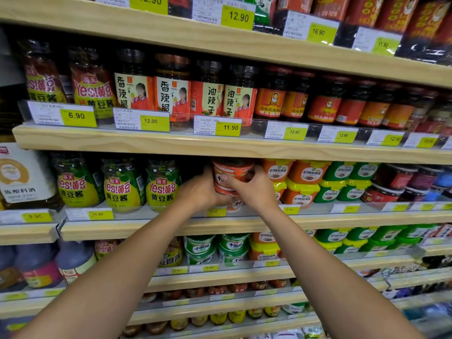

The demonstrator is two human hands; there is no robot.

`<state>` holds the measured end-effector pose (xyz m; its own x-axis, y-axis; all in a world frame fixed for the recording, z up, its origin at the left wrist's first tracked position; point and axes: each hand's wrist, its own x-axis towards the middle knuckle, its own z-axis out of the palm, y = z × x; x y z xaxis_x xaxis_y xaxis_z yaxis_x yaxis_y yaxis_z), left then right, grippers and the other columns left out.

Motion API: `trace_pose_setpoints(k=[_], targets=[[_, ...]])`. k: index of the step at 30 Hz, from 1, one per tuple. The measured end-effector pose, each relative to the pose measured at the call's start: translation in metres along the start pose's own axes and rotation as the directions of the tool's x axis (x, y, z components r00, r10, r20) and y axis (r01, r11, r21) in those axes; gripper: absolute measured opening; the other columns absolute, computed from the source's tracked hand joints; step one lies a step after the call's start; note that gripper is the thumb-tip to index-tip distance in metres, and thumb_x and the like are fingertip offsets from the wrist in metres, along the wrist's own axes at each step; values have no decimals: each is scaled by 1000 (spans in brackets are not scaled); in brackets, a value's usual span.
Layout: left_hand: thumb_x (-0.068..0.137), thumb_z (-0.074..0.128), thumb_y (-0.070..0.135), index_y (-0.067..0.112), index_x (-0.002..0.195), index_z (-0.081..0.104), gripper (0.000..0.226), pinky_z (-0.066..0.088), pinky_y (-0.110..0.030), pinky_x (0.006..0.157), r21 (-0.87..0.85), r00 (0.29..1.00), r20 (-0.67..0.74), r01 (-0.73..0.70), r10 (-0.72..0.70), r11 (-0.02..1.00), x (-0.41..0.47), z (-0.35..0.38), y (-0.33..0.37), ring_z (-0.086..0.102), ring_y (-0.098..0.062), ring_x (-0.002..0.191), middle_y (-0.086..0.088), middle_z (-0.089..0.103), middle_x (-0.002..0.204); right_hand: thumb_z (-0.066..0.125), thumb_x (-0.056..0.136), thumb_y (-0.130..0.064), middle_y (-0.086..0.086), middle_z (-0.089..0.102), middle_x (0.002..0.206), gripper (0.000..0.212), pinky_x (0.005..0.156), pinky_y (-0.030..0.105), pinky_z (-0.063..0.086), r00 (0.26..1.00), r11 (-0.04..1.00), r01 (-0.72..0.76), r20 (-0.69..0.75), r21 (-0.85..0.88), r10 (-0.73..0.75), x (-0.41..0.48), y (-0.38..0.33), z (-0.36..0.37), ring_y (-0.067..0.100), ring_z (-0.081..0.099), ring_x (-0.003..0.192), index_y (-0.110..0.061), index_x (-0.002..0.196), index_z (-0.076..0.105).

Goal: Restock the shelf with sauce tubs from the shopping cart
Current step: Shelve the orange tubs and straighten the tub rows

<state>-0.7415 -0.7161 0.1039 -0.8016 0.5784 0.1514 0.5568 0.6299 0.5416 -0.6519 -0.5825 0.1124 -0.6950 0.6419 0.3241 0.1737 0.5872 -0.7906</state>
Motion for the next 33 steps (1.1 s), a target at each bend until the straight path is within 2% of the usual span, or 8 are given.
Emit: trace_pose_setpoints(k=[3, 6, 9, 14, 18, 23, 27, 33], targets=[[47, 76, 88, 40, 147, 19, 125, 54, -43, 99, -53, 997, 62, -37, 40, 998, 2, -4, -3, 62, -26, 124, 1, 57, 143, 78, 54, -73, -7, 75, 109, 83, 88, 38, 57, 999, 999, 9, 41, 50, -11, 4, 4, -3, 12, 70, 101, -23, 119, 66], [37, 72, 92, 40, 151, 12, 138, 51, -45, 104, -43, 999, 23, 48, -47, 998, -3, 9, 9, 56, -29, 129, -1, 51, 146, 76, 54, -74, -8, 77, 105, 81, 87, 38, 58, 999, 997, 24, 38, 66, -27, 3, 6, -1, 9, 71, 97, -23, 116, 69], [50, 74, 84, 32, 153, 9, 132, 49, -45, 102, -24, 992, -60, 111, -112, 994, -6, 23, 16, 55, -35, 130, -8, 51, 144, 75, 52, -77, -8, 76, 103, 82, 83, 39, 59, 999, 998, 25, 20, 54, -26, 2, 8, 1, 10, 71, 95, -24, 114, 68], [57, 80, 72, 29, 147, 19, 117, 55, -42, 92, -97, 995, -86, 50, -59, 994, -3, 26, 14, 64, -35, 118, -8, 63, 133, 69, 43, -88, -3, 72, 118, 99, 86, 44, 57, 999, 998, 20, -33, -67, -22, -1, 2, 0, 22, 67, 108, -27, 121, 57], [56, 88, 62, 33, 145, 25, 113, 54, -38, 97, -190, 999, 19, -25, 30, 982, 5, 17, 2, 65, -26, 119, 0, 63, 133, 83, 56, -69, 1, 69, 125, 91, 91, 42, 56, 999, 999, 53, 3, 4, -53, 4, 6, -1, 23, 66, 112, -21, 127, 52], [64, 96, 23, 22, 152, 24, 113, 42, -28, 107, -319, 979, 129, -107, 155, 942, 12, 10, -4, 54, -16, 129, 5, 53, 134, 89, 68, -46, 0, 70, 122, 74, 93, 43, 57, 992, 993, 75, 94, 90, -83, 13, 14, -7, 17, 67, 108, -19, 129, 56], [51, 95, 54, 33, 151, 20, 126, 49, -39, 107, -303, 997, 41, -49, 64, 952, 7, 23, 1, 59, -20, 125, 3, 58, 138, 87, 66, -51, 0, 72, 118, 73, 94, 41, 56, 990, 990, 96, 95, 108, -106, 12, 17, -6, 15, 69, 105, -18, 126, 62], [60, 94, 52, 30, 151, 27, 115, 48, -33, 102, -251, 997, 39, -57, 69, 966, 7, 13, -1, 59, -24, 128, 1, 57, 143, 75, 59, -69, -3, 74, 112, 81, 73, 42, 60, 987, 988, 80, 129, 129, -97, 7, 18, -9, 16, 69, 81, -22, 123, 60]])
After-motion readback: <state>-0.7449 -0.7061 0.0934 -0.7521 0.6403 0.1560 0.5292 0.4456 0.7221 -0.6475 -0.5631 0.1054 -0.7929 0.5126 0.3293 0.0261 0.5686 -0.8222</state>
